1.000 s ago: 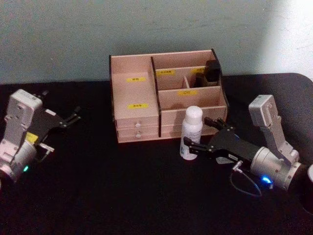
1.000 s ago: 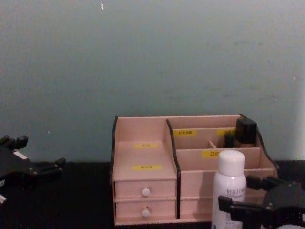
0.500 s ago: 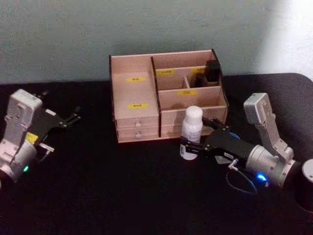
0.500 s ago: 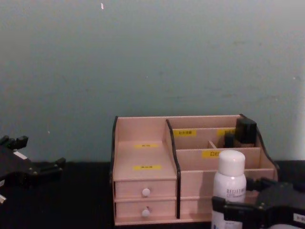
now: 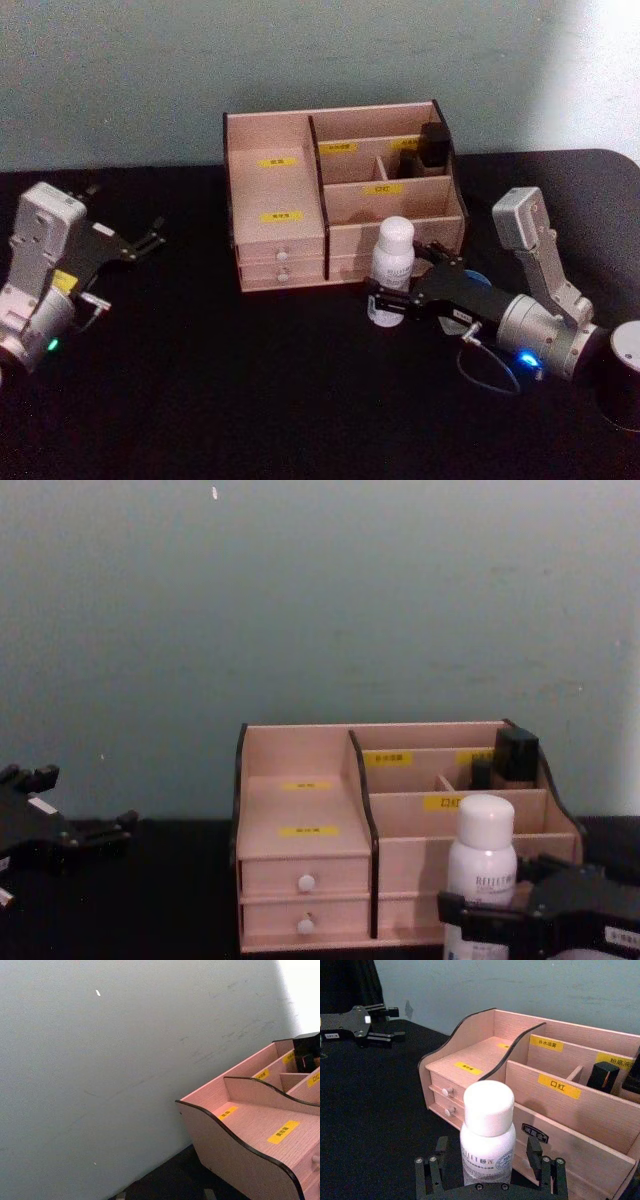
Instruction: Pick up the facial cleanser and watermelon frost from the table and place them into the tiered storage box.
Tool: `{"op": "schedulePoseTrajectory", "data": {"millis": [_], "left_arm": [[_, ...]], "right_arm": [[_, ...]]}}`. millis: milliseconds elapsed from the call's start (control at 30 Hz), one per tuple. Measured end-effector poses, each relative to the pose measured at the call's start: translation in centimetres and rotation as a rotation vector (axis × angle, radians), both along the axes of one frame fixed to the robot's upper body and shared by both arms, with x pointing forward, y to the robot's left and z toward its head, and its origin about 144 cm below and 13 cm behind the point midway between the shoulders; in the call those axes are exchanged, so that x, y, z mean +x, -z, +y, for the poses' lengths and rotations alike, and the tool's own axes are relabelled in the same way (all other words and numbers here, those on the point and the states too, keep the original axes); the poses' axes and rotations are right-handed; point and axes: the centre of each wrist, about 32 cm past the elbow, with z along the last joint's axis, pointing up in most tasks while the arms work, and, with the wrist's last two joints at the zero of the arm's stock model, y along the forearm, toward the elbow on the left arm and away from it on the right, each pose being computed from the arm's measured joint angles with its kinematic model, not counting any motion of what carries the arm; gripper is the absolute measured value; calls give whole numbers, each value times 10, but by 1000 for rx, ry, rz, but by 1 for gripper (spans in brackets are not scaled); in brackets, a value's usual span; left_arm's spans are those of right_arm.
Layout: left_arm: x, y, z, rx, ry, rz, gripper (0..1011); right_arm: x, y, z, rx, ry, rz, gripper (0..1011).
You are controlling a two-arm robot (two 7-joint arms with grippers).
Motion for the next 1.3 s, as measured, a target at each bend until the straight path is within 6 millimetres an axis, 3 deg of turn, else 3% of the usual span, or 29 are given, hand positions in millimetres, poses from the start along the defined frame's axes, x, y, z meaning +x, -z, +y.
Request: {"op": "schedulePoseTrajectory", "data": {"millis": [800, 900, 1300], "left_arm": [[0, 0, 0, 0, 0, 0, 1001], [0, 0, 0, 0, 0, 0, 1001], [0, 0, 0, 0, 0, 0, 1001]], "right_arm": [[1, 0, 0, -1, 6, 9, 991], [1, 0, 0, -1, 6, 9, 959], [1, 0, 0, -1, 5, 8, 622]]}}
